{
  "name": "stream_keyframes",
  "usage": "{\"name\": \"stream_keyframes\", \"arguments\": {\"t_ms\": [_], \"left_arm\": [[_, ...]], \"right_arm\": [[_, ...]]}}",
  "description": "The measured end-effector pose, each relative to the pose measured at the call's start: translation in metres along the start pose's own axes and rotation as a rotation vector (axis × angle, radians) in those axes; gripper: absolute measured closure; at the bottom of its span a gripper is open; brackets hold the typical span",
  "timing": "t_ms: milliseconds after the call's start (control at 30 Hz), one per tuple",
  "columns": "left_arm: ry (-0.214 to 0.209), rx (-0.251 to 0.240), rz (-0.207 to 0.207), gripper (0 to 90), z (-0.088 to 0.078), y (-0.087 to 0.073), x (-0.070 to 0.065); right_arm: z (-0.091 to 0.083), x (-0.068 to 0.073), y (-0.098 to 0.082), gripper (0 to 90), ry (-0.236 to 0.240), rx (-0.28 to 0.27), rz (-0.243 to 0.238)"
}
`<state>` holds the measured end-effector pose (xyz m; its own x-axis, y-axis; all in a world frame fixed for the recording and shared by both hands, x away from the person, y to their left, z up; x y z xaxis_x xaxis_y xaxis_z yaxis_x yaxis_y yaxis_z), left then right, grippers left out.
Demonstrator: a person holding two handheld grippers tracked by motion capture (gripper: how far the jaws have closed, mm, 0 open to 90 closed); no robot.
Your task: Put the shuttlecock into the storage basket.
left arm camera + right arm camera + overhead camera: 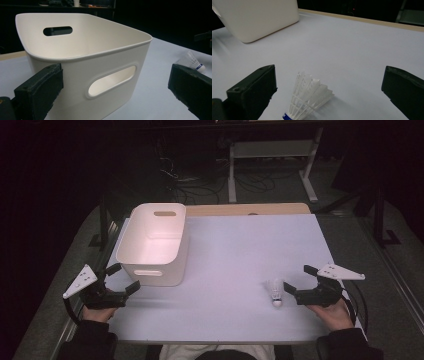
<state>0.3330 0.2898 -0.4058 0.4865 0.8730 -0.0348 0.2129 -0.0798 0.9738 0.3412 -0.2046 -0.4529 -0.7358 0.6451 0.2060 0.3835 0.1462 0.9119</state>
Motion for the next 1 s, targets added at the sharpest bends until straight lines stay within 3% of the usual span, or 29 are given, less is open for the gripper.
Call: {"name": "stream_keyframes", "arguments": {"t_ms": [1000], "left_arm": [[-0.001,-0.009,-0.001,0.0,-0.0013,0.0009,-0.0015]], "right_arm": [[0.0015,0.003,-0.0012,0.0,-0.02,0.04,-0.009]]}}
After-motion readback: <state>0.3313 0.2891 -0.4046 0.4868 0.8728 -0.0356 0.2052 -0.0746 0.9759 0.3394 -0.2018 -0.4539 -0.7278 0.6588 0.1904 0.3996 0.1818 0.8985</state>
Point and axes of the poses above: each handheld gripper's, and its own axes: z roughly forward along the jaws, y roughly out of its top, x roughly to its left, the point moved 9 cm from there along z, roughly forward along the jaws, and after that the axes turned 12 degrees about y, right-handed, at the moved point
